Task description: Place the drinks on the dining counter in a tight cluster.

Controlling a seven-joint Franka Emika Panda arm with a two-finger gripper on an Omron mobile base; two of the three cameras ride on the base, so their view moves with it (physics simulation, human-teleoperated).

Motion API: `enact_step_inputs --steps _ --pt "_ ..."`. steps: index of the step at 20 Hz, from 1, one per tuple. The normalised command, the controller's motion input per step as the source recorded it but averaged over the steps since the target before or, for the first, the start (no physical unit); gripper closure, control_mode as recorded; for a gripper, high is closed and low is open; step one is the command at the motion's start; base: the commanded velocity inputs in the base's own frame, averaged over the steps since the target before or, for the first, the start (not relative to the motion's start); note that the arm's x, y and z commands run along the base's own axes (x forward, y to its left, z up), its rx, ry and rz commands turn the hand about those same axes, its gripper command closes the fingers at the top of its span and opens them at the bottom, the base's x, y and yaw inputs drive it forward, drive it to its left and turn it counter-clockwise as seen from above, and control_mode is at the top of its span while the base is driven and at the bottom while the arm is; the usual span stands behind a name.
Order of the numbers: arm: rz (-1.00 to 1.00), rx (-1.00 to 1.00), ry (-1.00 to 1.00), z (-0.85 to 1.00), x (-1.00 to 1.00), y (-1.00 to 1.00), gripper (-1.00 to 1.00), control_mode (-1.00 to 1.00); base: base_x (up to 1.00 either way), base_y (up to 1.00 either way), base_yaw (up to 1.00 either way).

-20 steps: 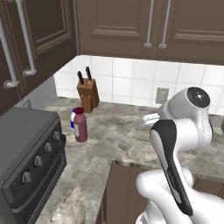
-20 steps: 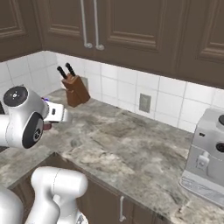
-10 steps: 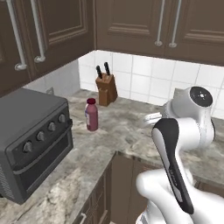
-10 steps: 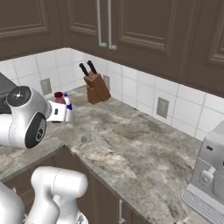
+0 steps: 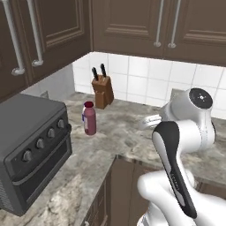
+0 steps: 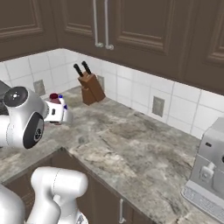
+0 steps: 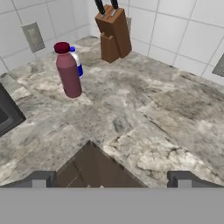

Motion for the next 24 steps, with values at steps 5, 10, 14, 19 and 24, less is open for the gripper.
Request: enact_step_inputs --steps 5,10,14,19,24 --pt "0.00 0.00 0.00 0.00 0.00 0.00 -1.00 1.00 0.26 0.92 -0.09" --pt "0.00 0.00 0.00 0.00 0.00 0.00 -1.00 1.00 0.05 0.93 0.04" --pt "0.00 0.00 0.00 0.00 0.00 0.00 -1.00 1.00 0.76 0.49 0.01" --pt "0.00 0.00 0.00 0.00 0.00 0.00 -1.00 1.00 0.62 0.19 0.00" --pt "0.00 0.00 0.00 0.00 0.00 0.00 -1.00 1.00 0.00 0.00 0.00"
